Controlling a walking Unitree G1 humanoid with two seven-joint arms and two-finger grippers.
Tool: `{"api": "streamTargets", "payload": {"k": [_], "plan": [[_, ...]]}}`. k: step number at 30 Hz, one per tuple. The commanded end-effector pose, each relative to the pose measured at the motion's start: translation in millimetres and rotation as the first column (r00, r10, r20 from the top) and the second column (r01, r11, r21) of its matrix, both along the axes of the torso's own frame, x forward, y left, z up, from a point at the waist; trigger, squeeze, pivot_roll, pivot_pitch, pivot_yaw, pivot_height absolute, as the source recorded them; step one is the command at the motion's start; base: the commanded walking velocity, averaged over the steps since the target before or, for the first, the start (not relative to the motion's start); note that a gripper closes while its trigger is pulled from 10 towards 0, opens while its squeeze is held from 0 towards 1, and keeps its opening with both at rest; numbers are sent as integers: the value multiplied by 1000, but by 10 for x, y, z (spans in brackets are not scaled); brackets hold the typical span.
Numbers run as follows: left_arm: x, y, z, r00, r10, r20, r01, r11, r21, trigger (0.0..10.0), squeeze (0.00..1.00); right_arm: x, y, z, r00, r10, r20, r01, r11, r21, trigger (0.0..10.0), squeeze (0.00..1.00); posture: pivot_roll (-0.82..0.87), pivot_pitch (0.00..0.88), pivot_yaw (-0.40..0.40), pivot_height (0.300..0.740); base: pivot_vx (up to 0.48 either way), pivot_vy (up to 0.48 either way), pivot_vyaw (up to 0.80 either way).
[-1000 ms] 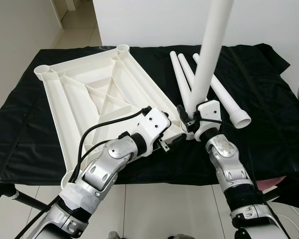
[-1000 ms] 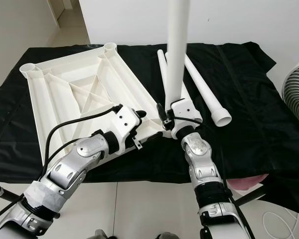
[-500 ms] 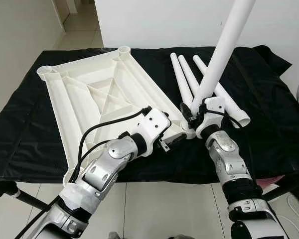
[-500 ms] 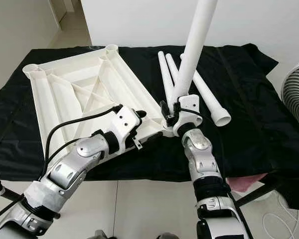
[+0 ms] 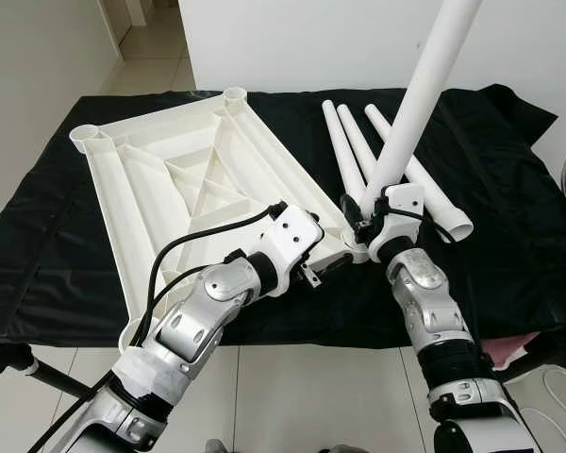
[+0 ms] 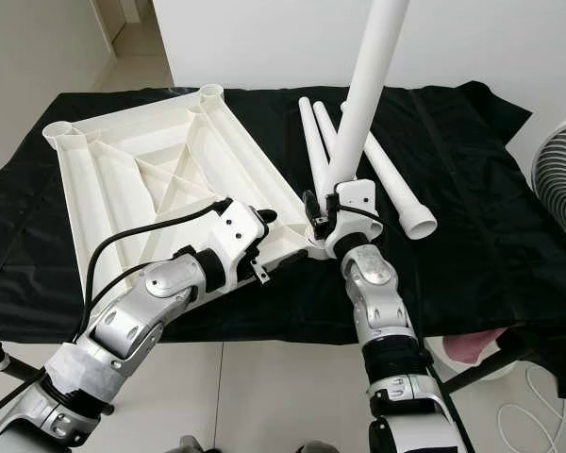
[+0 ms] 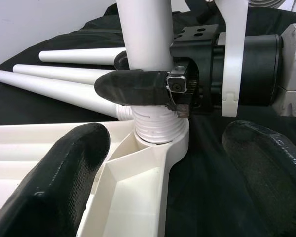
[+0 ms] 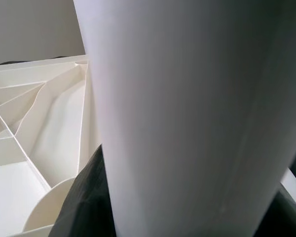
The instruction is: Building children table
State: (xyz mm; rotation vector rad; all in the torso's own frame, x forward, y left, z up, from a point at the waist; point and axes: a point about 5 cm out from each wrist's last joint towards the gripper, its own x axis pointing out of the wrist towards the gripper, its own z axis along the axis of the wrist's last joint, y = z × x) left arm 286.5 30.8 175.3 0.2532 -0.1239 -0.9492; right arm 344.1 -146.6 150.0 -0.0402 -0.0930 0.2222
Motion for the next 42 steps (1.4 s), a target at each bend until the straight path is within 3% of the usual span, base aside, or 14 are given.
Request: {"api": "streamTargets", "payload": {"k": [1, 12, 25, 42], "plan": [[-31, -14, -10, 997, -78, -6, 78, 996, 34, 10000, 0, -102, -77, -475, 970, -58, -235, 55, 998, -19, 10000, 0, -126, 80, 74, 740, 0, 0, 0], [-38, -35, -7, 996, -85, -5, 85, 996, 32, 10000, 0, 18, -83, -304, 973, -20, -229, 8, 998, -57, 10000, 0, -132, 83, 77, 740, 0, 0, 0], [-46, -34, -14, 997, -78, -4, 78, 997, 30, 10000, 0, -127, -10, -373, 980, -38, -194, 26, 998, -66, 10000, 0, -130, 86, 69, 740, 0, 0, 0], [-34, -52, -9, 996, -87, 2, 87, 996, 33, 10000, 0, -180, -79, -373, 973, -143, -180, 143, 990, -12, 10000, 0, -138, 84, 75, 740, 0, 0, 0]]}}
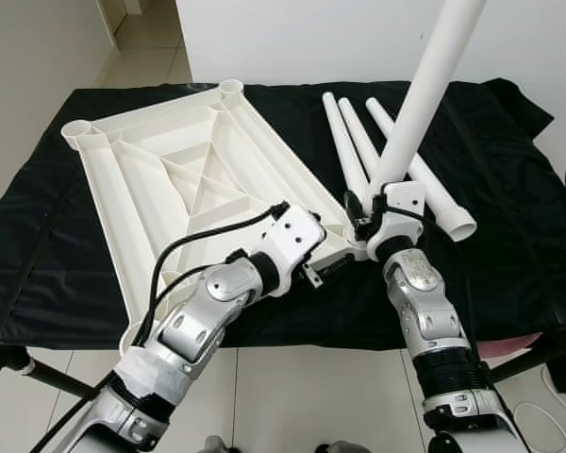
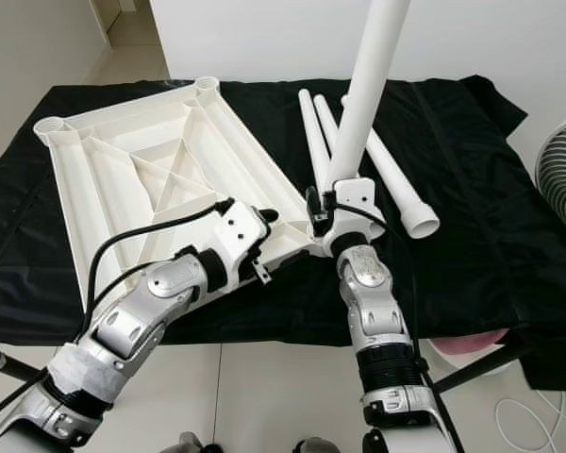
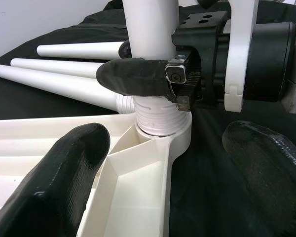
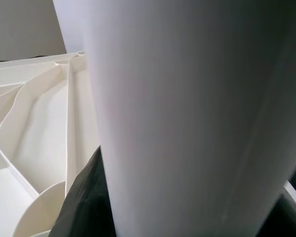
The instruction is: Building children table
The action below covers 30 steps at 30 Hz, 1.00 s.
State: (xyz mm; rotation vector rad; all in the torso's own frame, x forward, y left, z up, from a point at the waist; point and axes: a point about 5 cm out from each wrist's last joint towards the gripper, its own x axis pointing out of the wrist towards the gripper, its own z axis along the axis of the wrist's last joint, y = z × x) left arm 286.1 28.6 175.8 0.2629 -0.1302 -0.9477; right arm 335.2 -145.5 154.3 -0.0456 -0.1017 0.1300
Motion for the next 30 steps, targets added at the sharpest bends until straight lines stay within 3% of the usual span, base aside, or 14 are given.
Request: {"api": "streamTargets", "payload": {"k": [1, 14, 19, 30], "plan": [[-28, -29, -12, 996, -86, -7, 87, 996, 28, 10000, 0, -99, -84, -413, 980, -73, -186, 76, 997, 9, 10000, 0, -137, 82, 73, 740, 0, 0, 0], [-33, -31, -8, 996, -85, -6, 85, 996, 25, 10000, 0, -183, -25, -422, 963, -223, -153, 229, 973, 26, 10000, 0, -135, 79, 71, 740, 0, 0, 0], [-17, -37, -7, 996, -85, -2, 85, 996, 27, 10000, 0, -166, -90, -379, 929, -350, -117, 352, 936, -3, 10000, 0, -138, 71, 74, 740, 0, 0, 0], [-14, -37, 3, 996, -90, 3, 90, 996, 29, 10000, 0, -114, -143, -418, 873, -476, -112, 480, 877, 10, 10000, 0, -136, 69, 78, 740, 0, 0, 0]]}}
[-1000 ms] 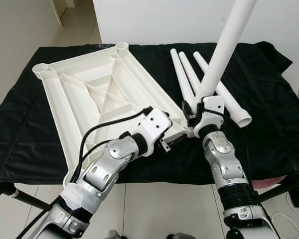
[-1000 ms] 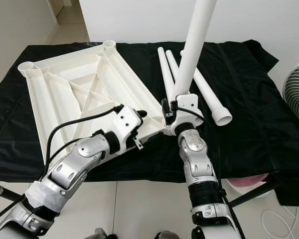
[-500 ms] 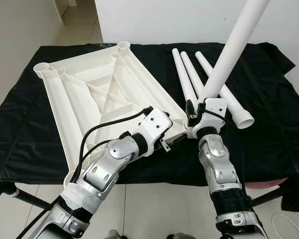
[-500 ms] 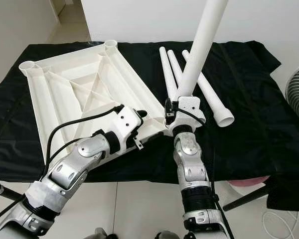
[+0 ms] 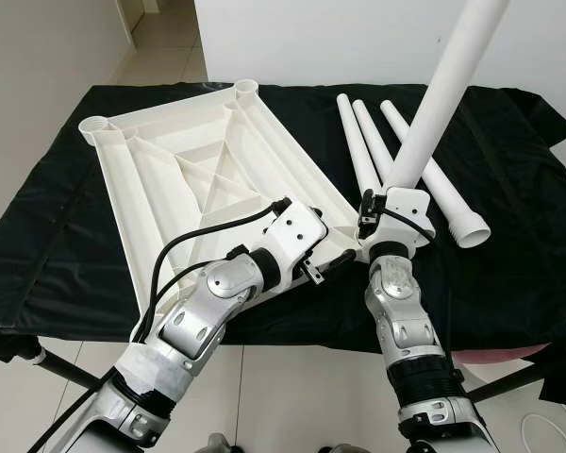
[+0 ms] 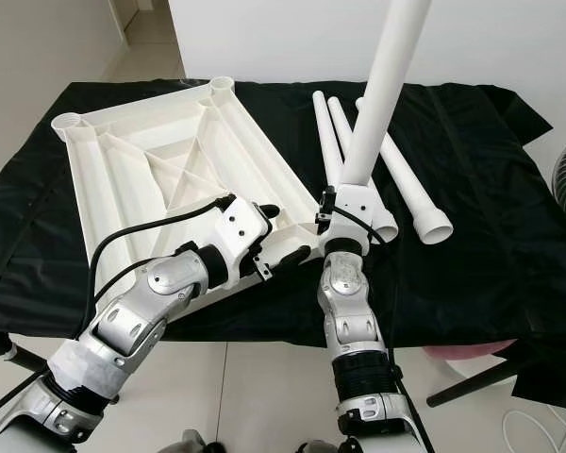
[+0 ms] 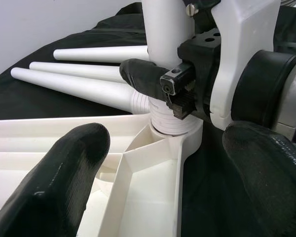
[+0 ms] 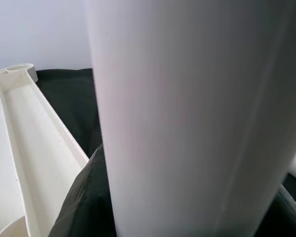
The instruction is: Building children table
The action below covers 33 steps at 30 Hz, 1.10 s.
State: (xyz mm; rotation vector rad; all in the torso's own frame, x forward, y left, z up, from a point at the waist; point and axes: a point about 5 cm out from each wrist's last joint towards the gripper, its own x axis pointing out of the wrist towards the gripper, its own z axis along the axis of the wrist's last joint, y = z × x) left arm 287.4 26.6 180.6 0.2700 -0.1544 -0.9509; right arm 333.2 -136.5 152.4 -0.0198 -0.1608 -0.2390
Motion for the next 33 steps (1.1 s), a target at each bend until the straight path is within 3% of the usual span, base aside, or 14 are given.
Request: {"api": "streamTargets", "payload": {"k": [1, 11, 21, 22, 24, 25, 33], "plan": [[-26, -17, -45, 996, -83, -20, 83, 996, 33, 10000, 0, -95, -233, -399, 977, -127, -173, 131, 991, 14, 10000, 0, -136, 69, 78, 740, 0, 0, 0], [-28, -13, -46, 996, -81, -20, 82, 996, 35, 10000, 0, -56, -305, -437, 953, -242, -184, 255, 965, 53, 10000, 0, -136, 69, 78, 740, 0, 0, 0], [-24, -13, -45, 997, -80, -19, 80, 996, 36, 10000, 0, 6, -262, -396, 964, -215, -158, 224, 974, 39, 10000, 0, -136, 69, 78, 740, 0, 0, 0], [-26, -16, -44, 997, -81, -19, 82, 996, 35, 10000, 0, 14, -255, -376, 969, -202, -144, 209, 977, 36, 10000, 118, -132, 66, 78, 740, 0, 0, 0], [-28, -18, -44, 996, -82, -19, 82, 996, 35, 10000, 0, 18, -253, -363, 972, -194, -135, 200, 979, 34, 10000, 118, -132, 66, 78, 740, 0, 0, 0], [-28, -19, -44, 996, -82, -19, 83, 996, 35, 10000, 0, 22, -256, -350, 974, -189, -123, 196, 980, 41, 10000, 1000, -132, 66, 78, 740, 0, 0, 0], [-30, -26, -45, 996, -83, -19, 84, 996, 33, 10000, 0, 42, -267, -285, 984, -165, -73, 169, 985, 44, 10000, 1000, -135, 65, 74, 740, 0, 0, 0]]}}
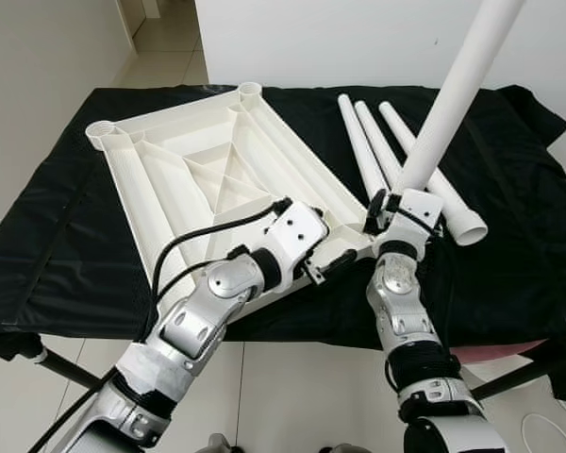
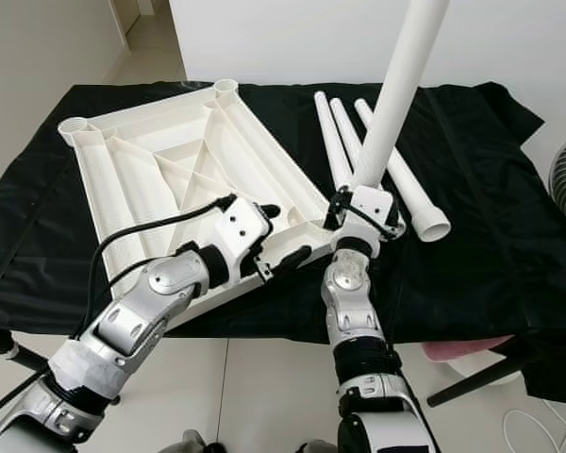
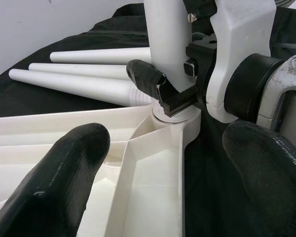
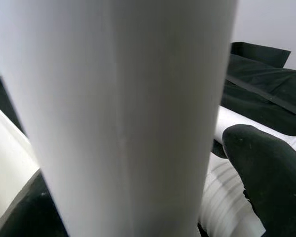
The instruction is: Building children table
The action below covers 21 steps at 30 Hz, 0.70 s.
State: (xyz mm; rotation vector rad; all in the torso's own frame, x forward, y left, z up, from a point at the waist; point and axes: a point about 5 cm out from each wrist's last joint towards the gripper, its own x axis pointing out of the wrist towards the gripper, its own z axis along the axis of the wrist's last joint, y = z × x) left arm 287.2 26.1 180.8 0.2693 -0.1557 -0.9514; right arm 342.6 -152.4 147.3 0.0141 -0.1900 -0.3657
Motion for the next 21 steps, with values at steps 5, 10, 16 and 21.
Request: {"api": "streamTargets", "payload": {"k": [5, 10, 16, 21], "plan": [[-35, -30, -50, 996, -86, -21, 86, 996, 34, 10000, 0, -11, -127, -154, 998, 27, -65, -27, 1000, -5, 10000, 1000, -136, 63, 73, 740, 0, 0, 0], [-53, -47, -64, 995, -96, -25, 97, 995, 37, 10000, 0, 27, -95, -127, 983, 167, -70, -169, 986, -12, 10000, 0, -141, 61, 74, 740, 0, 0, 0], [-84, -87, -81, 993, -113, -35, 115, 993, 37, 10000, 0, 40, -74, -103, 951, 299, -82, -303, 952, -47, 10000, 0, -141, 61, 74, 740, 0, 0, 0], [-147, -167, -108, 989, -141, -44, 143, 989, 29, 10000, 0, 35, -127, -45, 893, 439, -101, -449, 884, -128, 10000, 0, -156, 51, 72, 740, 0, 0, 0]]}}
